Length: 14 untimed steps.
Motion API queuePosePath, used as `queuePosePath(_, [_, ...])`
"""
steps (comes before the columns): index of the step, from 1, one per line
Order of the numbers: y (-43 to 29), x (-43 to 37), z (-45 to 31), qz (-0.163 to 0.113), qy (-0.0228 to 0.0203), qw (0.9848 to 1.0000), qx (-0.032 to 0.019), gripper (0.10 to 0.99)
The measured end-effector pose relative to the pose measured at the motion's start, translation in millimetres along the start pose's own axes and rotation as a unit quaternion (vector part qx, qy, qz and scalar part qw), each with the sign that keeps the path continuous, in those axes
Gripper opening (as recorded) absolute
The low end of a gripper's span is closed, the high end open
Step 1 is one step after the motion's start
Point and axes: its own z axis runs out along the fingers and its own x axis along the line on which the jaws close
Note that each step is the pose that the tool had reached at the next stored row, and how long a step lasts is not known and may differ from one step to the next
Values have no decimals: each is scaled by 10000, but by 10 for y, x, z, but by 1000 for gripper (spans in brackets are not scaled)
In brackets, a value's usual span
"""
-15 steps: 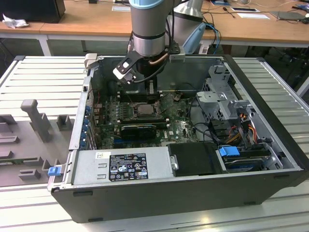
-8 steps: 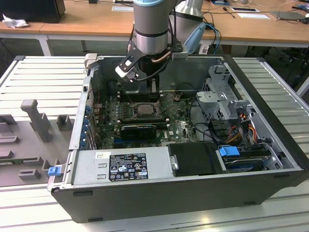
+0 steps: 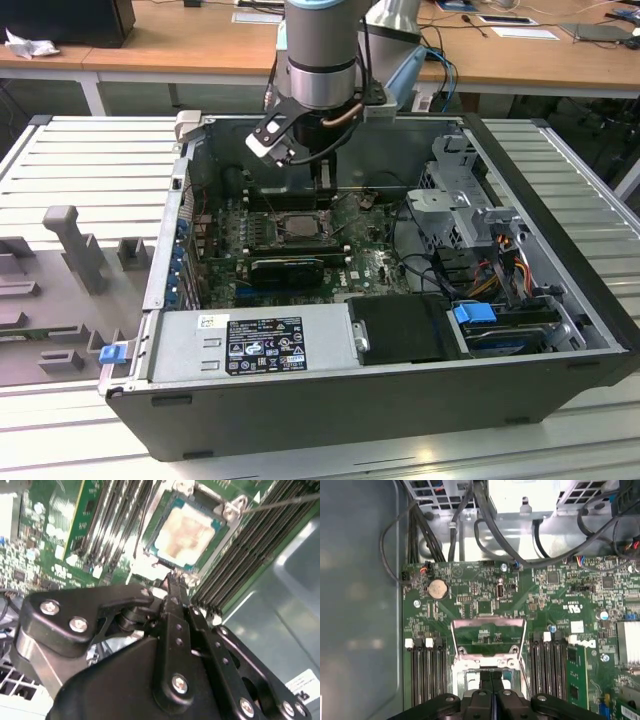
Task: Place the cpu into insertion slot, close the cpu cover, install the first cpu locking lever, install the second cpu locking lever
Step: 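Close the cpu cover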
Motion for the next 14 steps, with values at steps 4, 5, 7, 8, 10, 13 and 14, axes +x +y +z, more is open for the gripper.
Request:
queuePosePath(4, [43,3,-37,0,1,10000,0,106])
queuePosePath(5, [50,4,-45,-1,1,10000,0,106])
queuePosePath(7, [104,7,-47,1,6,10000,0,106])
queuePosePath(8, [124,7,-50,0,6,10000,0,106])
queuePosePath(10, [156,10,-100,0,6,10000,1,106])
queuePosePath(13, [209,13,-115,1,12,10000,1,106])
queuePosePath(14, [262,15,-114,0,13,10000,3,106])
